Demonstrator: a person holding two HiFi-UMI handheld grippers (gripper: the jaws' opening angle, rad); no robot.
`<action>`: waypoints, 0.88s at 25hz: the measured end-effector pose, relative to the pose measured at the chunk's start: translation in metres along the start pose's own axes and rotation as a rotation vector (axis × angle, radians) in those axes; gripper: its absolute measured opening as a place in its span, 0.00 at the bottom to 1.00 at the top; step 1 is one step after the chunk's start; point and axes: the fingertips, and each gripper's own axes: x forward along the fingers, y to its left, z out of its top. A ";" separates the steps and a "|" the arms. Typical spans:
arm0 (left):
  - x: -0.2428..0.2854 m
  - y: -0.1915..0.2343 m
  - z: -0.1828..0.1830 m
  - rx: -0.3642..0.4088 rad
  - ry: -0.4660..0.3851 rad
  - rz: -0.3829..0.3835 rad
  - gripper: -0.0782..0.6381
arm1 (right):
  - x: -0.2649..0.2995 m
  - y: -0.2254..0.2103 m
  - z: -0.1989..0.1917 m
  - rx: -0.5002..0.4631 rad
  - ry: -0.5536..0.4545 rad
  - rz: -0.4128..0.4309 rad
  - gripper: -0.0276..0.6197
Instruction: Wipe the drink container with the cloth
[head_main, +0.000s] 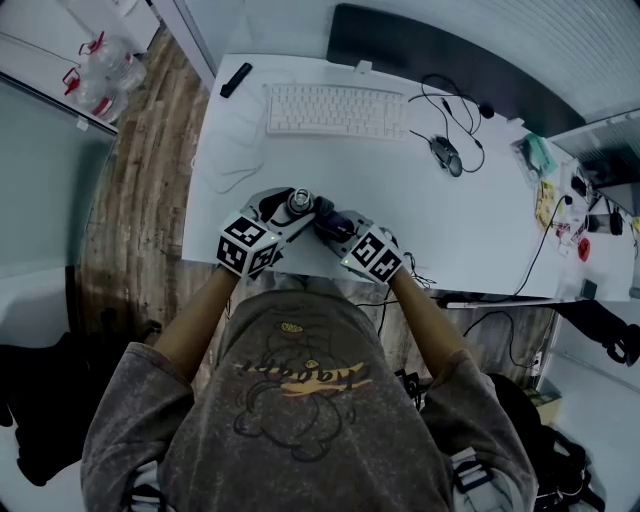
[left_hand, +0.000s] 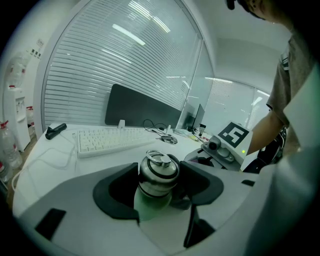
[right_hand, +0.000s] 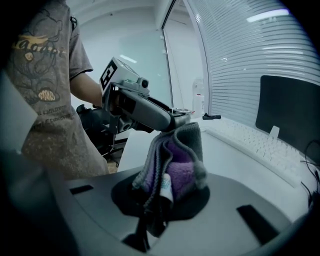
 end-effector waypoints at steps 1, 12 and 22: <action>0.000 0.000 0.000 0.000 -0.001 0.001 0.48 | 0.001 0.001 0.000 0.010 -0.004 -0.002 0.12; -0.001 0.000 0.000 -0.002 0.000 0.000 0.48 | 0.012 0.020 0.002 0.097 -0.046 0.008 0.12; -0.001 -0.001 0.000 0.004 0.002 -0.011 0.48 | 0.023 0.028 0.008 0.196 -0.098 -0.003 0.12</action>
